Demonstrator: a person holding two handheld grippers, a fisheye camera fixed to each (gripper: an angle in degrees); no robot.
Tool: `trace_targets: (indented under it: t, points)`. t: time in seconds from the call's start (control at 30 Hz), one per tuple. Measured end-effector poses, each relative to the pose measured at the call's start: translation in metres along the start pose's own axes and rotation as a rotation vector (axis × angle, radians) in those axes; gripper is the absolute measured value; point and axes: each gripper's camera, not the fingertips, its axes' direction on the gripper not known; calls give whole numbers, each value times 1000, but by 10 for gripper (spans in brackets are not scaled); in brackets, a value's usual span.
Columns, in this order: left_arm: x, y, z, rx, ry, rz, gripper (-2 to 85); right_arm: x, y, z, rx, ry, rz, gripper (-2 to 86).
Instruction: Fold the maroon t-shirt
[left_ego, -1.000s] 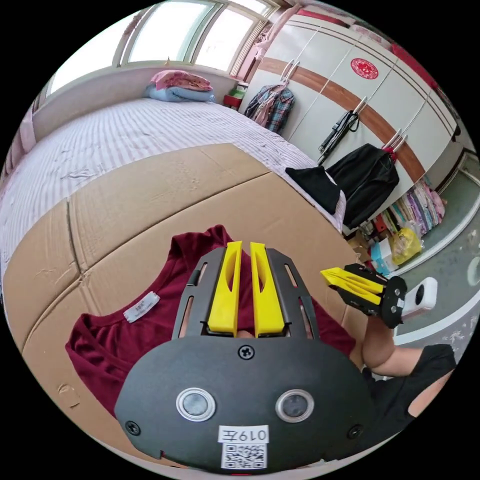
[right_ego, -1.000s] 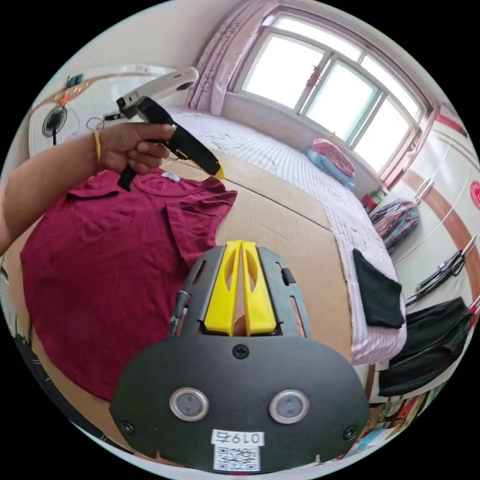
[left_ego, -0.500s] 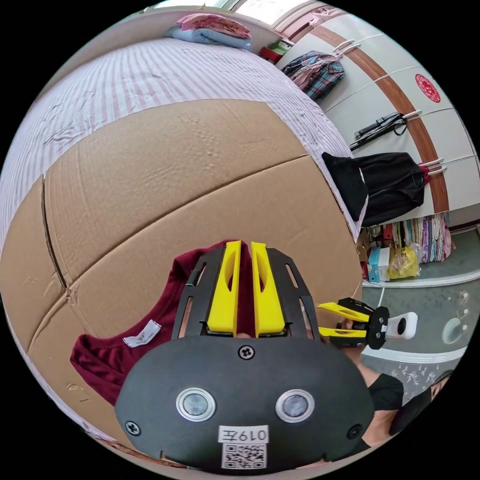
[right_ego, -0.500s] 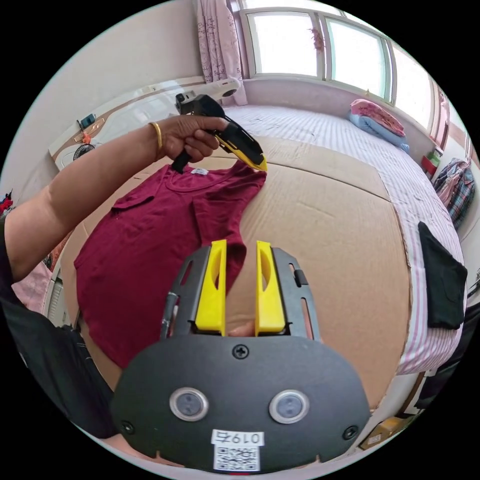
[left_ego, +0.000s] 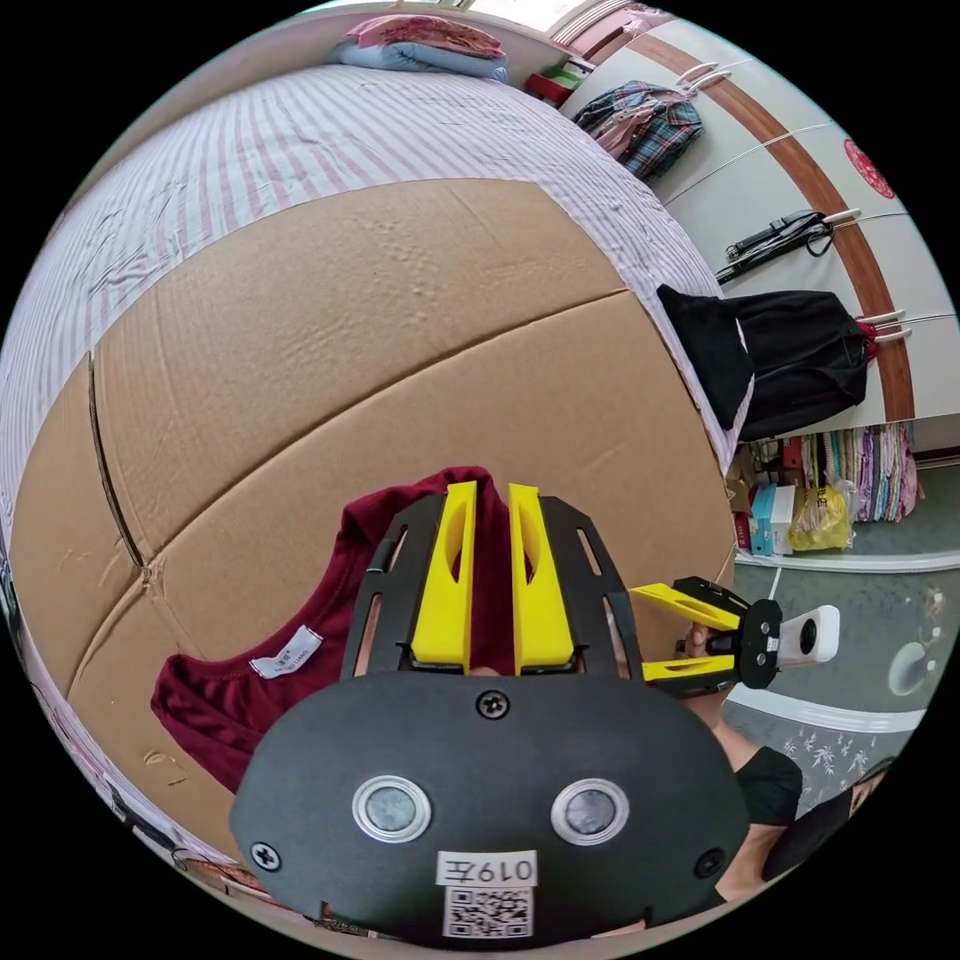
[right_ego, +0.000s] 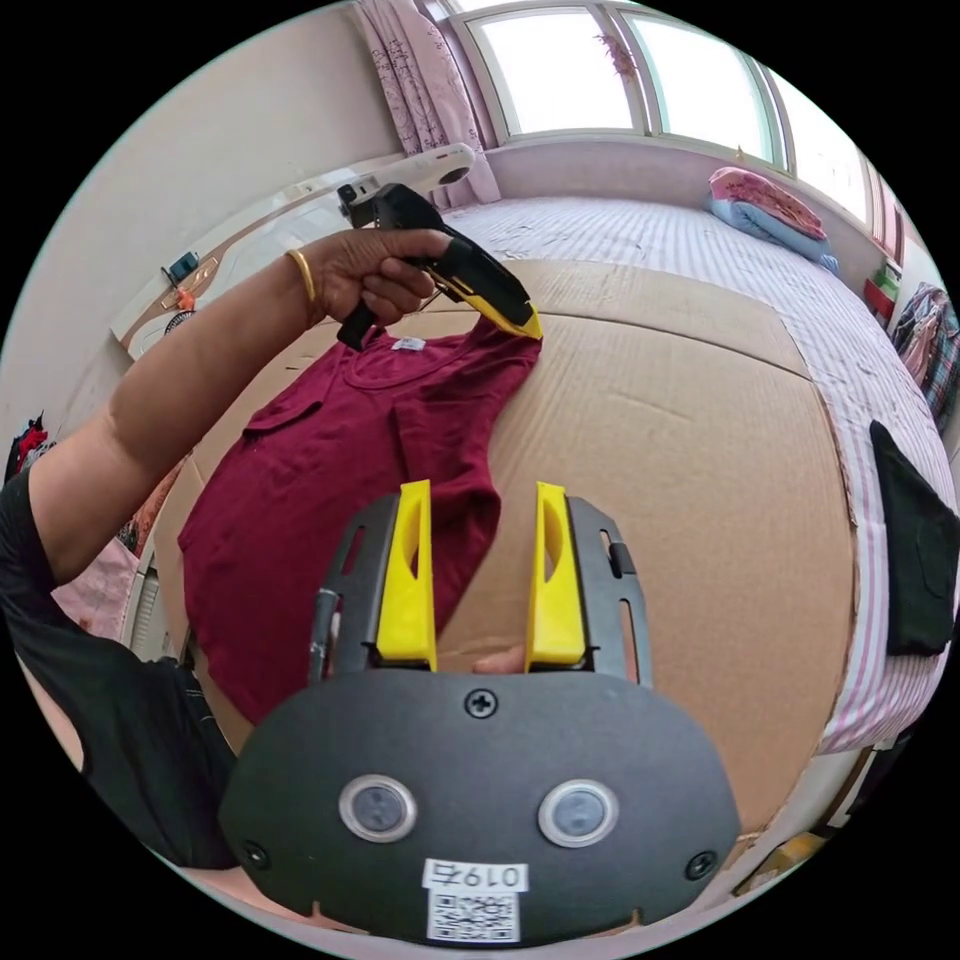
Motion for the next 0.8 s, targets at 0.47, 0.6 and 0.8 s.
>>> trace_targets:
  t: [0.47,0.6,0.8]
  points:
    - [-6,-72,-28,-18,9,-22,13,25,-33,-112,65,-278,253,92]
    - [-15,-84,-38,16,106,-26,16,22,-41,-127,34,-331,259,74]
    - [-23,-99,-47,24,160,-28,18,3,-56,-154,-1,-290,249,35]
